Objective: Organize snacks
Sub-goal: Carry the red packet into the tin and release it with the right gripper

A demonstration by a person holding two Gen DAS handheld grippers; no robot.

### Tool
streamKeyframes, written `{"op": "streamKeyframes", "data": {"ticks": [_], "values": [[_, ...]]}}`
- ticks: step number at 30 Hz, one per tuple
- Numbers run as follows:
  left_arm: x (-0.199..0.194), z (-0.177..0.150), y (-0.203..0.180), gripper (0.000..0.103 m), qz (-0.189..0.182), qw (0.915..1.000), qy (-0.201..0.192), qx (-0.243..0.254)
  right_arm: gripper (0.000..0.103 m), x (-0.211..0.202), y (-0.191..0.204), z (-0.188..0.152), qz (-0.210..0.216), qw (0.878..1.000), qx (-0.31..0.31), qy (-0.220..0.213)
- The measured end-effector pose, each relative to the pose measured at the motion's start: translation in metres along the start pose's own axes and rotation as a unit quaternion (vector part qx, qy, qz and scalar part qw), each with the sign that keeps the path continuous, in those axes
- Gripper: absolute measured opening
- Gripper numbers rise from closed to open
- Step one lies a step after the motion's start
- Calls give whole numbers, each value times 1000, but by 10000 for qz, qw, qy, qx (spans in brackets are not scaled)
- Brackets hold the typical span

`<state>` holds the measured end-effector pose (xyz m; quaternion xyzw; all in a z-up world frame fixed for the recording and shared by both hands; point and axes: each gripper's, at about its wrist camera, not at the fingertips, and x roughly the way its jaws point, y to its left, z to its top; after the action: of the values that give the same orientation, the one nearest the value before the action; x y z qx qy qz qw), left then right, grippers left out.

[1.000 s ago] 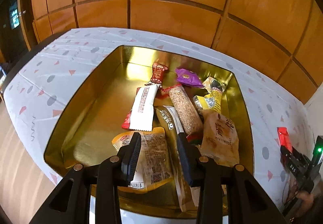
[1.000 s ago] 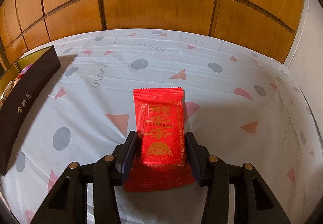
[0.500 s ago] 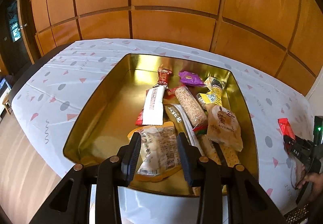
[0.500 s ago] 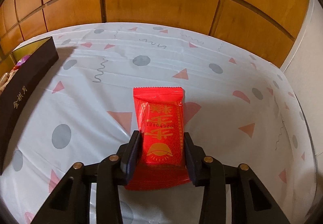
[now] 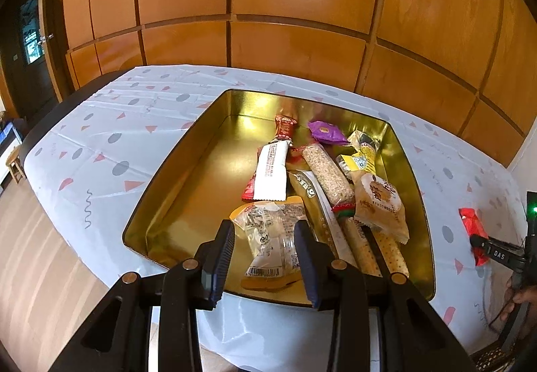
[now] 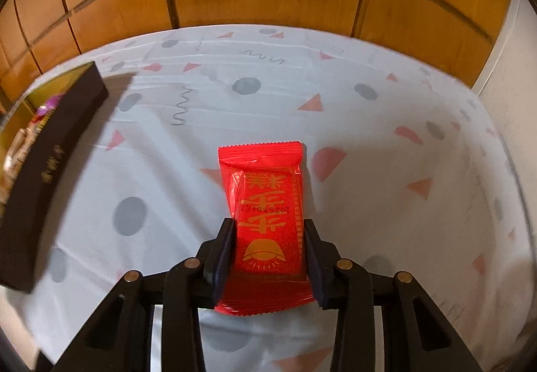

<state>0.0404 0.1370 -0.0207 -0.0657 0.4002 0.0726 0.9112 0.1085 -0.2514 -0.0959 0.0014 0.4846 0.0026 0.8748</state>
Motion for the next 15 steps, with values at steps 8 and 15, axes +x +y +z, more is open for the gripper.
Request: {"op": "streamKeyframes", "data": {"ticks": [8, 15], "values": [[-1, -1, 8, 37, 45, 9999, -31, -106, 39, -9, 9, -3, 1134, 9906, 748, 177], [1, -2, 19, 37, 145, 9996, -27, -247, 39, -33, 37, 3, 1658, 9838, 688, 18]]}}
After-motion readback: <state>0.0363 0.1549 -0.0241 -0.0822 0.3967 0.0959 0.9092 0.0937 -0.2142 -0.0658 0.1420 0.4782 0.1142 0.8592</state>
